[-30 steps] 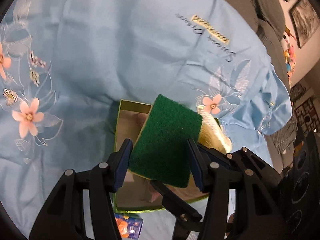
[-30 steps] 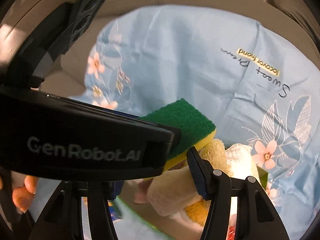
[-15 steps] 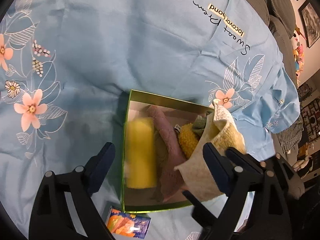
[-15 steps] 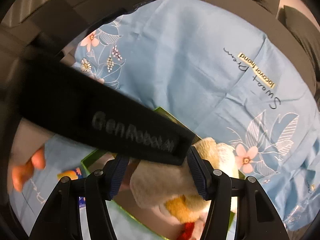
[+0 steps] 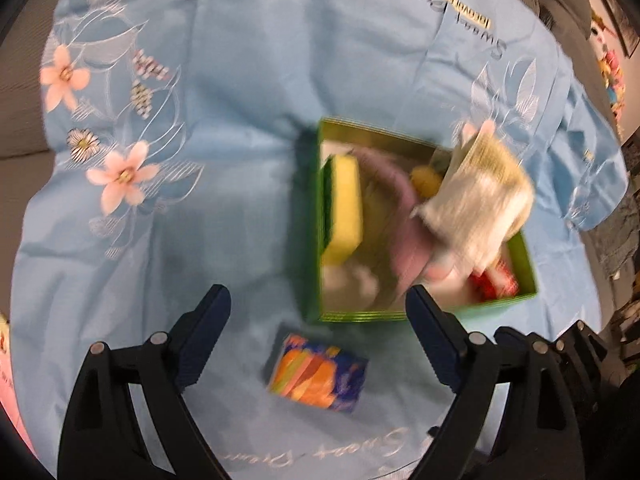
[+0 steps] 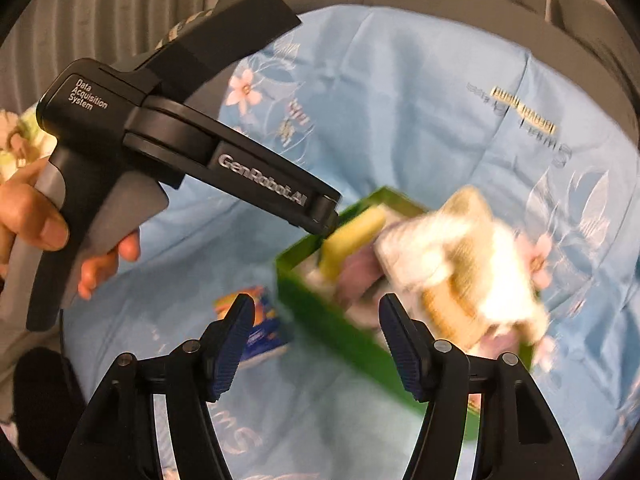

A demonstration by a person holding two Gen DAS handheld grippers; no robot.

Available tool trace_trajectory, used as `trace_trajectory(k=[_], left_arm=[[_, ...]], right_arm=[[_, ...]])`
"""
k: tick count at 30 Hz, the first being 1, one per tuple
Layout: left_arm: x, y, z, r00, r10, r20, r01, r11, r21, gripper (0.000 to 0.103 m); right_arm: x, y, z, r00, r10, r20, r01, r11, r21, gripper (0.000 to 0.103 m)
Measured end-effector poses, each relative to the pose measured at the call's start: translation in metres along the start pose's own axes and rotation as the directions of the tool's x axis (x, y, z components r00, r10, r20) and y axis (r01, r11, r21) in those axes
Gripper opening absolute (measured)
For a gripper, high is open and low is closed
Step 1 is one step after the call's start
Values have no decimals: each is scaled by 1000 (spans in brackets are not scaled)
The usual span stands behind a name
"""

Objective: Organize soft objects
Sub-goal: 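Move both grippers to the orange tissue pack beside the box, then close both grippers on the orange tissue pack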

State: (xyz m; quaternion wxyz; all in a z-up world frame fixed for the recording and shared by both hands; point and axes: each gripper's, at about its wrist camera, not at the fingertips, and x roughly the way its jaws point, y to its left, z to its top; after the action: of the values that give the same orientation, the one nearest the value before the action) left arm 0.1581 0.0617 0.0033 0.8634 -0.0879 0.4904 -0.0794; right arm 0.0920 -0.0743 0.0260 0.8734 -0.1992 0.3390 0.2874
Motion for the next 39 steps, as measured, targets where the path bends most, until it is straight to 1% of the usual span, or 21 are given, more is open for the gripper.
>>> trace_trajectory(k=[4,7,11,16,19,21,23,26,30,32,36,39], left_arm=[[6,6,-29,1000,22,-6,-22,1000,19,89],[13,5,-46,1000,30,-6,-29,998,47,89],[26,4,-59,1000,19,-21,-18,998,61,89],[40,1,-66,1000,10,-27,-7,996,88,88],[51,-2,-65,999,7,-36,-4,995,103,86],[57,-4,-65,999,2,-51,4,994,111,76],[61,-4,-66,998,-18,-65,24,994,104,75],[64,-3,-64,998,-22,-59,28,994,103,75],[66,0,-63,998,-22,-60,28,994,106,74],[66,1,-63,998,-23,-59,29,994,107,74],[59,-4,-67,998,-19,-52,25,994,107,72],[46,-7,-69,999,-14,-31,18,993,120,72]], right_arm=[[8,6,-23,998,64,-13,-62,995,82,65],[26,7,-44,992,117,-39,-109,981,163,65],[47,14,-61,986,150,-67,-132,967,219,65],[64,20,-66,984,166,-70,-143,956,255,65],[77,22,-64,983,166,-83,-139,956,259,65],[87,23,-63,982,164,-94,-135,956,259,65],[92,24,-61,980,173,-98,-142,955,261,61],[97,25,-61,978,187,-97,-156,952,262,52],[99,26,-60,977,190,-91,-160,951,266,48],[101,25,-60,979,183,-90,-153,951,270,41],[98,22,-63,978,189,-83,-159,947,280,40],[93,23,-65,979,190,-70,-162,944,287,40]])
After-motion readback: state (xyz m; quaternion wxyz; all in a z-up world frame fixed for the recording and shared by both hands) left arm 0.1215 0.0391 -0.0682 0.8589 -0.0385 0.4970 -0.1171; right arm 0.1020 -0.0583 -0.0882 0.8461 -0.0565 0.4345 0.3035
